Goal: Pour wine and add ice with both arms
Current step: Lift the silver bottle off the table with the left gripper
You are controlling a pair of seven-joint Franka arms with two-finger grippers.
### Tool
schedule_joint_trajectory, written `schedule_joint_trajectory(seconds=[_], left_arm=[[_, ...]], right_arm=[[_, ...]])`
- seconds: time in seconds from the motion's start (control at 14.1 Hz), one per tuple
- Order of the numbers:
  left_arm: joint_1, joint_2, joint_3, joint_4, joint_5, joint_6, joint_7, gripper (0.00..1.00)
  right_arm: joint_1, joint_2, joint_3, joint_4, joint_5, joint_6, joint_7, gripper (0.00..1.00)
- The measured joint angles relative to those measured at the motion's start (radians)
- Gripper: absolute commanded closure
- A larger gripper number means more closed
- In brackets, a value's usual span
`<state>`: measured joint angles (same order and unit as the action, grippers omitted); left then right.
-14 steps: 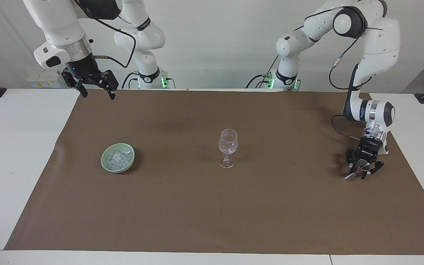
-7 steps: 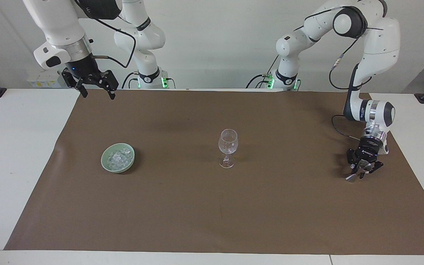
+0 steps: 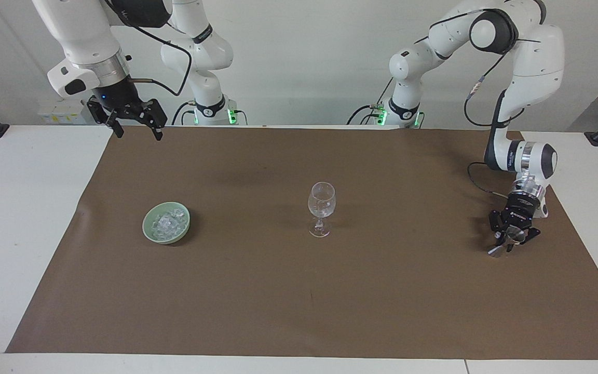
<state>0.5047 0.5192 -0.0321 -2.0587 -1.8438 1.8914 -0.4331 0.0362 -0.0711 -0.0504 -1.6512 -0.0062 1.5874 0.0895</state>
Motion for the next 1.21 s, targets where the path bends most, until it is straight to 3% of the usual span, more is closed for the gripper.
schedule_joint_trajectory(seconds=[0.35,0.78,1.21], left_arm=[[0.0,0.0,0.0,0.0,0.0,-0.001,0.01,0.77],[0.0,0.001,0.0,0.0,0.0,-0.001,0.015,1.0],[0.0,0.001,-0.001,0.001,0.0,-0.001,0.015,1.0]], right_arm=[[0.0,0.0,0.0,0.0,0.0,0.0,0.0,0.0],[0.0,0.0,0.0,0.0,0.0,0.0,0.0,0.0],[0.0,0.0,0.0,0.0,0.0,0.0,0.0,0.0]])
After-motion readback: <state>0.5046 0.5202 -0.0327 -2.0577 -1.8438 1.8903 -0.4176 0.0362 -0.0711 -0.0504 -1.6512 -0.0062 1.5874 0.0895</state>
